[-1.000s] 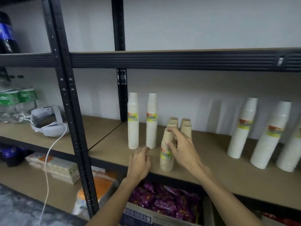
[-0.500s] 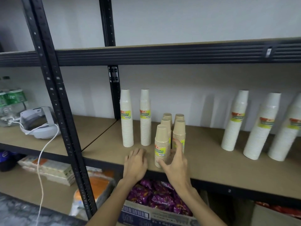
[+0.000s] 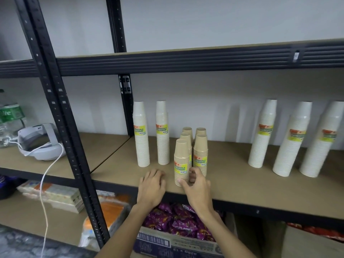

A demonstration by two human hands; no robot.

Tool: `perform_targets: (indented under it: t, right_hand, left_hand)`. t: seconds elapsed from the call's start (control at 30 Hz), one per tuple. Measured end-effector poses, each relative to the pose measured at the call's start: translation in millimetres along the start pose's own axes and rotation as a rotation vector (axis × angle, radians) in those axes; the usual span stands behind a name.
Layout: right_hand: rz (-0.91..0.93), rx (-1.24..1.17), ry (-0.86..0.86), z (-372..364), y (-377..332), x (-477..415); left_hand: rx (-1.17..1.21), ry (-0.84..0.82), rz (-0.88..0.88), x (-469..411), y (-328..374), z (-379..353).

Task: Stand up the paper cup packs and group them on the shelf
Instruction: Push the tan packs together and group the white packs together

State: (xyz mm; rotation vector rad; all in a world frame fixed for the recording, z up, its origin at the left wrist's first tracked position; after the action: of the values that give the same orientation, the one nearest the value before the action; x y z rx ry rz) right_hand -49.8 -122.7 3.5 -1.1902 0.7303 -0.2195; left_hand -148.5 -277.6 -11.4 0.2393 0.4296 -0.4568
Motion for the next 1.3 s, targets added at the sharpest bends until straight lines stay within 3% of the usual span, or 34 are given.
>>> perform_targets:
  t: [0.33, 0.57, 0.77, 0.9, 1.3]
  right_hand:
    - [-0.008, -0.009, 0.007, 0.8, 0.2, 0.8]
    - [-0.052, -0.027, -0.126, 28.8, -3.5, 2.7]
    - [-0.057, 0.058, -0.077, 115.0, 11.5, 1.8]
    - [-0.102, 0.085, -0.018, 189.5, 22.1, 2.4]
    - [-0.204, 0.231, 0.215, 370.8, 57.7, 14.3]
  left_hand:
    - [0.115, 0.004, -0.077, 17.4, -2.2, 2.4]
    - [0.128, 0.128, -0.314, 62.3, 33.4, 20.3]
    - [0.171, 0.128, -0.524, 66.7, 130.1, 25.2]
    - [0.232, 0.070, -0.473, 45.7, 207.5, 19.8]
    - [0.390, -0.327, -0.534, 20.2, 421.1, -24.1]
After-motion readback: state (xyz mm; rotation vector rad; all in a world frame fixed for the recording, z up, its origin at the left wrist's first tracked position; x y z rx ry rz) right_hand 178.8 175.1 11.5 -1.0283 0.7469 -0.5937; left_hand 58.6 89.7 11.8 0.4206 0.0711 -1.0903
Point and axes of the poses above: each hand's wrist, its own x-axis away from the middle knuckle, its own z-axis out of the back of the hand, y = z × x, the point moved 4 cm from there along -x, towards the middle knuckle, and after that the axes turned 11 degrees about -x, right-handed, at the moved point
